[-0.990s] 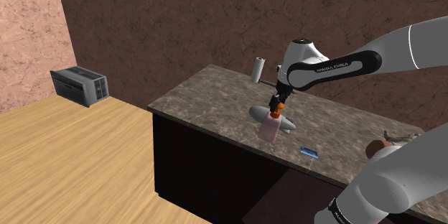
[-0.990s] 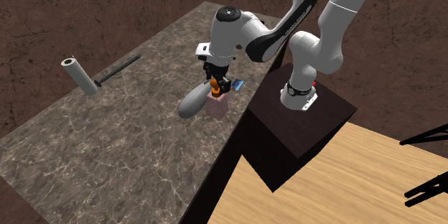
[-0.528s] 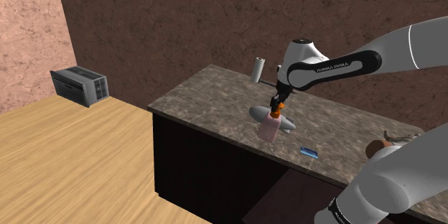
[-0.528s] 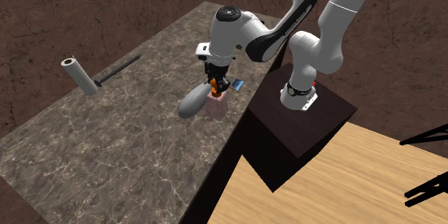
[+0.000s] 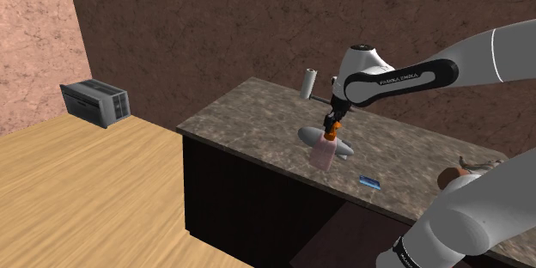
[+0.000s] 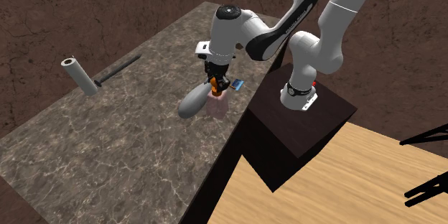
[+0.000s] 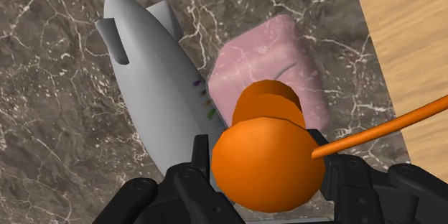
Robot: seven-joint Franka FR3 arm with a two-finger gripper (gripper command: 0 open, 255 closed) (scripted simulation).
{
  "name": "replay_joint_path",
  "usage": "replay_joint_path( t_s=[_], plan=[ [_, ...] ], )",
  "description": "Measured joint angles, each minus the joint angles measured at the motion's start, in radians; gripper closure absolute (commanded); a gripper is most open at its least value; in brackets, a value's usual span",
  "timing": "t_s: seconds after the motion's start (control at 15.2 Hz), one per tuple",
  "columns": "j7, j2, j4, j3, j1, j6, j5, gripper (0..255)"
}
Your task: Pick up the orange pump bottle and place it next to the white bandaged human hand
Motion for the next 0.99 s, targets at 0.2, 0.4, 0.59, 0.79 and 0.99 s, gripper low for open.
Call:
replay_joint_path(
  t_s=[0.2, 0.4, 0.59, 0.79, 0.99],
  plan=[
    [-0.008, -0.019, 0.024, 0.003, 0.003, -0.043, 0.007, 255],
    [-0.017, -0.031, 0.053, 0.004, 0.005, -0.084, 0.013, 255],
    [-0.026, -0.05, 0.079, 0.005, 0.006, -0.127, 0.018, 255],
    [-0.033, -0.063, 0.107, 0.007, 0.007, -0.168, 0.023, 255],
    [-0.038, -0.074, 0.136, 0.011, 0.01, -0.209, 0.028, 255]
  ],
)
